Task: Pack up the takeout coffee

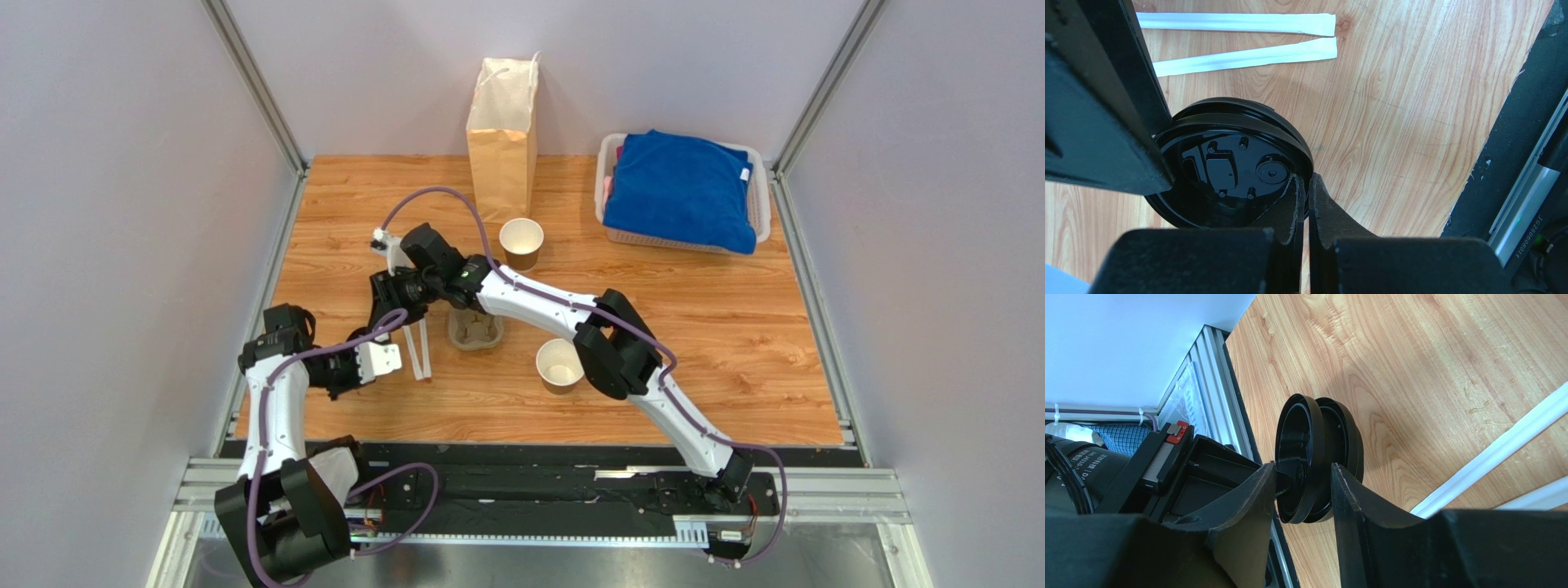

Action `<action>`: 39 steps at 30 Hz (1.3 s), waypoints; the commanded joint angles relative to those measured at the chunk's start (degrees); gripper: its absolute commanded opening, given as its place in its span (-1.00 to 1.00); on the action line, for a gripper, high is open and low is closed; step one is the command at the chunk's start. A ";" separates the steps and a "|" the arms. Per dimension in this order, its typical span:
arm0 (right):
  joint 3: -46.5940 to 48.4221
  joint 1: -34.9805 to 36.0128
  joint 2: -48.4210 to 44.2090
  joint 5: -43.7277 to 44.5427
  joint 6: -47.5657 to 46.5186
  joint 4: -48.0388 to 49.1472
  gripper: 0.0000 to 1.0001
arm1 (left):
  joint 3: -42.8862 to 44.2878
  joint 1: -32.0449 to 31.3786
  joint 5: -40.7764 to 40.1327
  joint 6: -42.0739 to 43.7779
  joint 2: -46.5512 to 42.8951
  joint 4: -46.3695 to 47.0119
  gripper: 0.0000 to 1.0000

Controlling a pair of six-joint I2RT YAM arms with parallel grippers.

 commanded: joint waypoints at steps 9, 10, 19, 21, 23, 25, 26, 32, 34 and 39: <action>-0.28 1.21 0.75 -1.43 -0.99 0.53 -0.52 | 2.51 0.26 3.66 -3.01 1.34 2.87 -0.94; -0.10 1.13 0.76 -0.91 -1.26 0.53 -0.59 | 2.68 0.26 3.49 -3.37 1.69 2.87 -0.89; 3.85 -0.11 1.81 2.96 -3.54 0.44 -1.00 | 3.21 0.52 -0.12 -9.52 1.08 6.48 -0.03; 4.64 -0.28 2.07 2.87 -4.07 0.62 -1.00 | 4.52 0.96 0.93 -10.57 0.64 4.99 0.15; 5.52 -0.72 1.81 2.87 -4.42 0.62 -1.00 | 7.06 1.31 2.16 -12.06 -0.68 2.02 0.35; 5.79 -1.16 1.11 2.87 -4.77 0.53 -1.00 | 9.61 1.93 4.97 -13.64 -2.25 -0.80 0.37; 5.79 -1.86 -0.28 2.79 -5.04 0.53 -1.00 | 12.59 2.10 6.11 -16.35 -2.79 -3.60 0.39; 2.29 -6.51 -10.48 2.87 -11.88 -4.38 -1.00 | 26.40 2.63 14.20 -39.34 -4.29 -6.09 0.47; -1.84 -8.62 -17.41 2.53 -14.95 -5.79 -1.00 | 31.39 2.72 17.10 -46.92 -3.50 -3.91 0.58; -10.61 -9.86 -32.35 7.17 -38.14 -18.97 -1.00 | 40.29 2.63 24.56 -65.06 -0.69 -0.91 0.98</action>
